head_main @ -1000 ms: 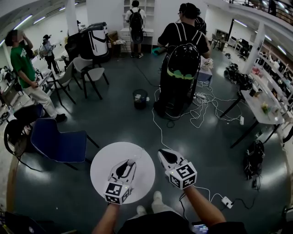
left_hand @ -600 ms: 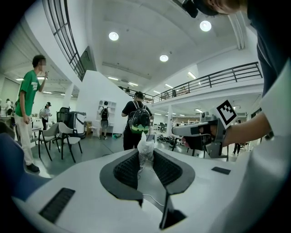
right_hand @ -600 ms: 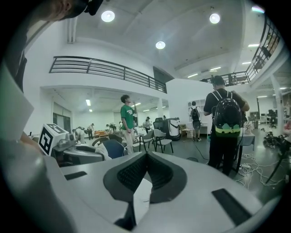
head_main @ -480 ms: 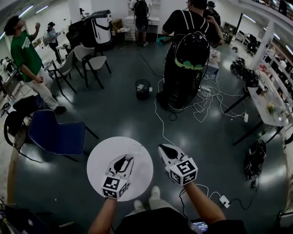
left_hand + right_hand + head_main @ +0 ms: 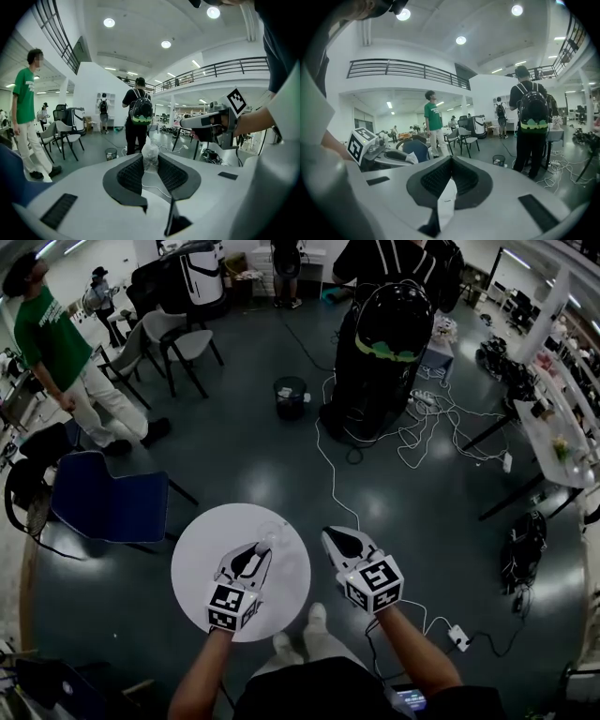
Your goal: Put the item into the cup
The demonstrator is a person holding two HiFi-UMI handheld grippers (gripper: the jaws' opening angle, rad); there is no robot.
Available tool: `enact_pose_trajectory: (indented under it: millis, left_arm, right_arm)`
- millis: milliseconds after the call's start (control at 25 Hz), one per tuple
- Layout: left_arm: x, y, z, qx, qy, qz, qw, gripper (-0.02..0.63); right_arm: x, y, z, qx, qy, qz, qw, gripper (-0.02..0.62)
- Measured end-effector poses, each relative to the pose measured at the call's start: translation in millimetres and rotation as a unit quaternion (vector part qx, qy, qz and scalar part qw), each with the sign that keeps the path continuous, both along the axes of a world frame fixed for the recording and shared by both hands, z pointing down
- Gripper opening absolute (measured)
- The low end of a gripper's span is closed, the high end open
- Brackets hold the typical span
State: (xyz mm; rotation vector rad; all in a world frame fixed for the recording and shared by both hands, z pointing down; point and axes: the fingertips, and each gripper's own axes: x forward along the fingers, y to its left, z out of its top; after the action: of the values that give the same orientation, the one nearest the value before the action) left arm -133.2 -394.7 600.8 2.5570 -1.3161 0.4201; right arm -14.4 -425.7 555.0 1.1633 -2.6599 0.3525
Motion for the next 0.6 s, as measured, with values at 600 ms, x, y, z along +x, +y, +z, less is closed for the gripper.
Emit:
enact_pose_trajectory:
  millis: [600]
  left_arm:
    - [5.6,-44.5,88.8,-0.068,-0.084,0.052,0.9928,0.100]
  right_arm:
    - [2.0,-14.9,70.2,-0.051,0.006,-0.011,0.999,0.017]
